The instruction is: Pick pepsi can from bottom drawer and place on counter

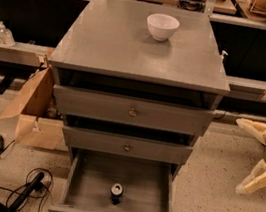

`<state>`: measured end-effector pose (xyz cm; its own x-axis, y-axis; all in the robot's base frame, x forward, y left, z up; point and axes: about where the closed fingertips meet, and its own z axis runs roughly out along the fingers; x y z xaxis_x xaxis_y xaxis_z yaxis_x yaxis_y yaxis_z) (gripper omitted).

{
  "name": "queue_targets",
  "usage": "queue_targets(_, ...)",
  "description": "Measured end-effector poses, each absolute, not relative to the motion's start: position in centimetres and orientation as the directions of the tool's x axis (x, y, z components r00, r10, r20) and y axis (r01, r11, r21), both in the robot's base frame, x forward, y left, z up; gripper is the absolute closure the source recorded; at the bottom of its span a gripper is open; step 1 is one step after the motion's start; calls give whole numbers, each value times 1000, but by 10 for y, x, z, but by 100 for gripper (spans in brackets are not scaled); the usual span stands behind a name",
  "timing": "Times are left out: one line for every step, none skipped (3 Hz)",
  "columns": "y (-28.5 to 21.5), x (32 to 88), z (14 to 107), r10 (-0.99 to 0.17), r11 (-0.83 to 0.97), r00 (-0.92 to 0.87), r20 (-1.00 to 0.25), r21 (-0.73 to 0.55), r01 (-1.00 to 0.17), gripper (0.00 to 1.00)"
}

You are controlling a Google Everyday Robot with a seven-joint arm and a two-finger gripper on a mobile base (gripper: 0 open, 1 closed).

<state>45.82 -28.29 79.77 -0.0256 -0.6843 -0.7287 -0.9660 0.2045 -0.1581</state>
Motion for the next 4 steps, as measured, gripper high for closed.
queue_targets(-279, 464, 791, -677, 199, -19, -736, -158, -967, 0)
queue_targets(-262, 495, 750, -607, 206, 20, -794, -182, -961, 0)
queue_targets(-248, 535, 684, -521, 228, 80, -850, -228, -946, 0)
queue_targets(-241, 570, 610, -458, 236, 143, -877, -275, -932, 0)
